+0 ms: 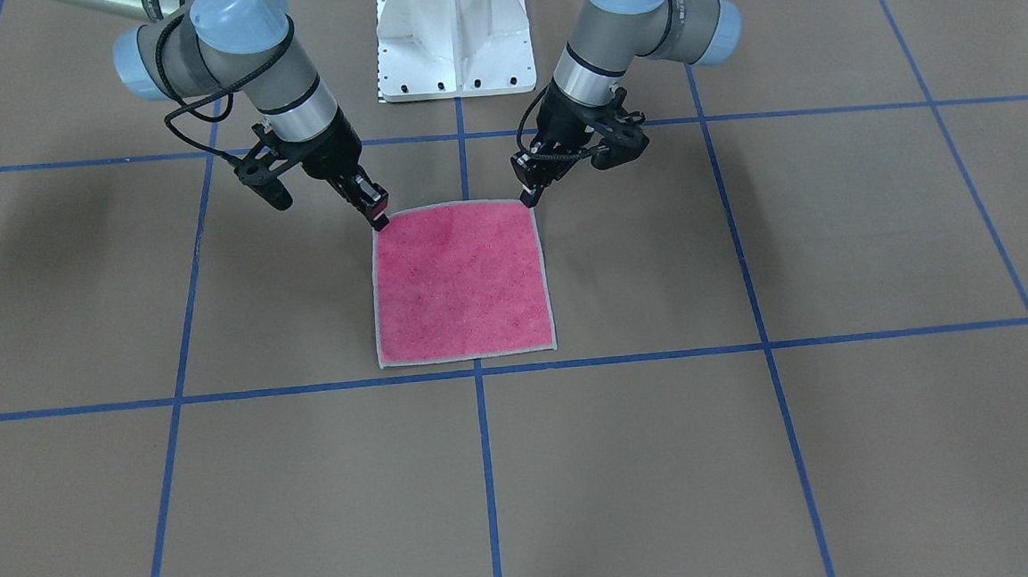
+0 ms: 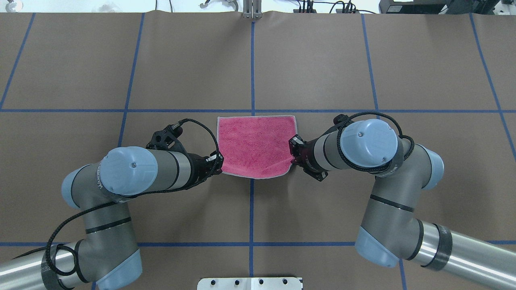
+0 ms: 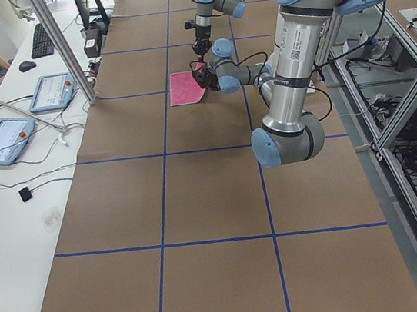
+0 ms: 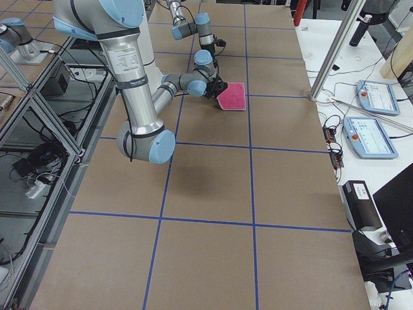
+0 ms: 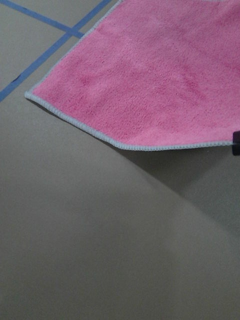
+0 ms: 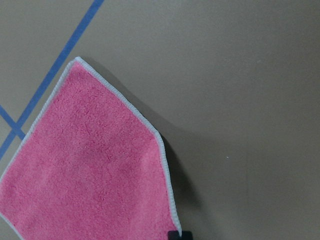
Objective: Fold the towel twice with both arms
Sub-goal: 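Lift the near corners and carry them over toward the far towel edge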
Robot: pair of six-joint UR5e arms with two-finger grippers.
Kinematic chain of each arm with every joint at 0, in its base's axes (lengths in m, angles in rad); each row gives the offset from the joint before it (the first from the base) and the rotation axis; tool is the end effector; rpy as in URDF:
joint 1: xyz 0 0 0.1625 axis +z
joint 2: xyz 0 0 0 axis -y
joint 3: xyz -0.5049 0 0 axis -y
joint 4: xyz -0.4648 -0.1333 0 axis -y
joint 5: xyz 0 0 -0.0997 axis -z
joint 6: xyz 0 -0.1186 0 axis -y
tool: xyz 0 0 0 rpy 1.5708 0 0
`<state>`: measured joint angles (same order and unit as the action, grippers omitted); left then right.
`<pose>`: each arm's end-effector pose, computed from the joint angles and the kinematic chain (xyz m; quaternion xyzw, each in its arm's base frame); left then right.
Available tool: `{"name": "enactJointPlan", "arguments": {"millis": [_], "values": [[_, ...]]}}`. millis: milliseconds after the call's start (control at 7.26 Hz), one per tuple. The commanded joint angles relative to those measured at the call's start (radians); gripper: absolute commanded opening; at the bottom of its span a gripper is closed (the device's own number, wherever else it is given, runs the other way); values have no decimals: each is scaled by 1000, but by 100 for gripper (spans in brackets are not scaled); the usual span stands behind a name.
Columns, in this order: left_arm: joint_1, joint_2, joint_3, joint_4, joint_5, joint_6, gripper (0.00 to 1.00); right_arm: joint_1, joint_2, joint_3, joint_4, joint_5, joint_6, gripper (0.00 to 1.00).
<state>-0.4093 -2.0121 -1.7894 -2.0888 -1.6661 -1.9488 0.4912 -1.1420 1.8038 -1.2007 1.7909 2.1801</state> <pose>0.6212 -0.4025 0.2872 -0.0309 0.5554 -0.2941 0.7772 -0.5905 -0.4377 0.3099 -0.1243 -0.4839 0.4059 0.7653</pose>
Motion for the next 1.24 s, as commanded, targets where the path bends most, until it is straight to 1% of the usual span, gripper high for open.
{"name": "enactJointPlan", "arguments": {"millis": [0, 275, 413, 551, 688, 826, 1102], "values": [[-37, -37, 56, 0, 0, 8, 0, 50, 59, -82, 3, 39, 27, 0], [-61, -91, 142, -3, -1, 11, 0, 70, 87, -142, 6, 41, 26, 0], [-71, -96, 154, -5, -1, 13, 0, 75, 90, -162, 7, 41, 23, 0], [-84, -99, 162, -5, -1, 14, 0, 93, 119, -197, 7, 44, 23, 0], [-95, -121, 197, -7, -1, 14, 0, 96, 152, -242, 9, 44, 23, 0], [-106, -155, 231, -8, -3, 14, 0, 101, 165, -265, 10, 44, 20, 0], [-129, -169, 257, -8, -3, 14, 0, 124, 165, -291, 44, 45, 20, 0]]}}
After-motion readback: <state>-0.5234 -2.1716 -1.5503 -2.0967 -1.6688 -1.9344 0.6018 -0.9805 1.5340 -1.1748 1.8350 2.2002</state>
